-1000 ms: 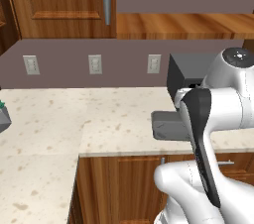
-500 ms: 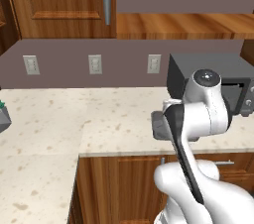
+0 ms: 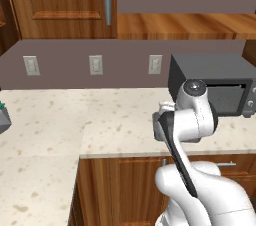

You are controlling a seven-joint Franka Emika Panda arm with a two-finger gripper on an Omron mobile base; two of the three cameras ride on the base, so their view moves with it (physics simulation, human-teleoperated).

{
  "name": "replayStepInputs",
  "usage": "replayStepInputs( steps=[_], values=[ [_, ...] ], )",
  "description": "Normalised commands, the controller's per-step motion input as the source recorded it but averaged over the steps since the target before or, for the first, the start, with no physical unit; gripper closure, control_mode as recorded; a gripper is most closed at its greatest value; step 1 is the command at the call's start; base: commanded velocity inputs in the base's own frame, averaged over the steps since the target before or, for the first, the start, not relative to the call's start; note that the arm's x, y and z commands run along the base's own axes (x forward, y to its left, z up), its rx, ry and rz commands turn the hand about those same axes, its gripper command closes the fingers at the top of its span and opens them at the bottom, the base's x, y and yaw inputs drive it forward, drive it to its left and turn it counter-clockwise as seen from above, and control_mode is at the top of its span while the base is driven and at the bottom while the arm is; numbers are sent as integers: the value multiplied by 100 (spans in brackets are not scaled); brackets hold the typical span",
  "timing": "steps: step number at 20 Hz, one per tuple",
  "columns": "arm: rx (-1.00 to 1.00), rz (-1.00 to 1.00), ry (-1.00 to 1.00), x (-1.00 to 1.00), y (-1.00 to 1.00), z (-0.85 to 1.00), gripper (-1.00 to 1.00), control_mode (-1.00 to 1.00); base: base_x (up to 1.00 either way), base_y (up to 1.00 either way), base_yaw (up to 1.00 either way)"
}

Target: Take the lemon wedge and corn out of the freezer and place them in the tupperware container on the counter. Then put the tupperware containing the vegetables back in the freezer.

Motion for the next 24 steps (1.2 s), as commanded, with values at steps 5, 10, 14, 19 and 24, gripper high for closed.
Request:
replayStepInputs(
  steps=[5,10,14,19,24],
  values=[
    [10,-18,6,41,-5,-14,100,-100,0,0,0],
    [15,-25,8,9,-7,-25,100,-100,0,0,0],
    [13,-31,3,13,-4,-16,100,-100,0,0,0],
    [7,-33,0,11,0,-13,100,-100,0,0,0],
    [6,-32,1,6,-11,-10,100,-100,0,0,0]
  ],
)
